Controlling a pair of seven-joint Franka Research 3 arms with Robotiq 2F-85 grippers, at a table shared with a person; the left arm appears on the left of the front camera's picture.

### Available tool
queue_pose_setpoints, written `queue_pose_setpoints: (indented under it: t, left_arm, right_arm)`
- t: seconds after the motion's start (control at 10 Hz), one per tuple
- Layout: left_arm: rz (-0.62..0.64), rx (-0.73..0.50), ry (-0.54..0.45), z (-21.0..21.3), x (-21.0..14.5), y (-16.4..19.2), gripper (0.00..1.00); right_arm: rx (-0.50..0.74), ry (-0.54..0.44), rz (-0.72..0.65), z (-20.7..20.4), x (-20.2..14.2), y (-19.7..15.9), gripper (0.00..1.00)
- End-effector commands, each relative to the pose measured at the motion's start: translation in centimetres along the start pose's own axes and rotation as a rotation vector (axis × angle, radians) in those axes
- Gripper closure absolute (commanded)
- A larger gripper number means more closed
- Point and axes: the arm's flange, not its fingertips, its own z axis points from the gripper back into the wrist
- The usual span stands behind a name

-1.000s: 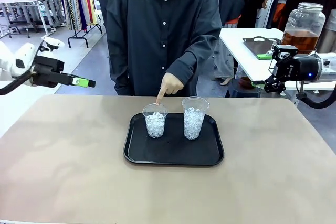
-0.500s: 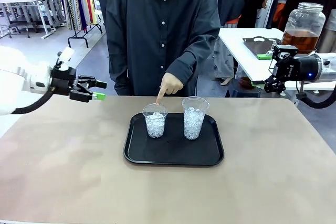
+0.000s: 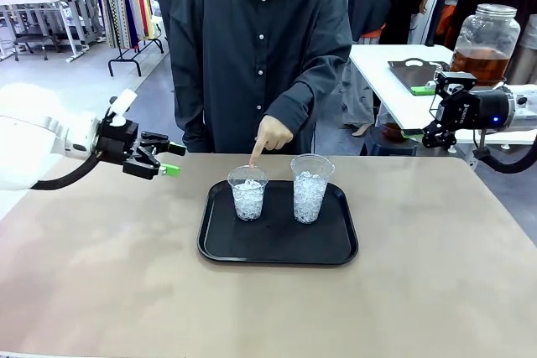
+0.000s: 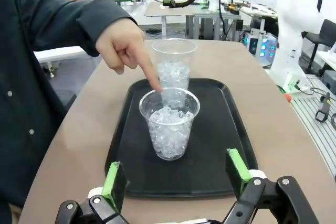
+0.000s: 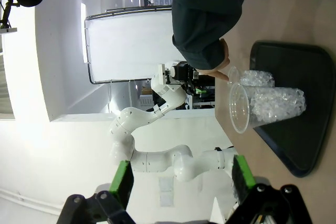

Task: Pour the drink into the iced cup.
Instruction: Pick up the iced cup indicated by the human and present it to them.

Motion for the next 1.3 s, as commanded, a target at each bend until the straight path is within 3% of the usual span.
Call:
queue_pose_setpoints:
  t: [0.0,0.3,0.6,1.2]
  left_arm:
    - [0.0,0.019,-0.011,0.4,0.4,0.1,0.0]
    - [-0.001,0.007,-0.001,0.3,0.1,0.1,0.0]
    - [-0.048,0.02,-0.035,-2.0,-1.6,0.9,0.0]
    - [-0.01,0.034,-0.077,-6.7,-5.3,1.7,0.0]
  right_arm:
    - [0.0,-0.001,0.003,0.0,0.0,0.1,0.0]
    - [0.0,-0.001,0.003,0.0,0.0,0.1,0.0]
    - [0.0,-0.001,0.003,0.0,0.0,0.1,0.0]
    - [0.0,-0.001,0.003,0.0,0.0,0.1,0.0]
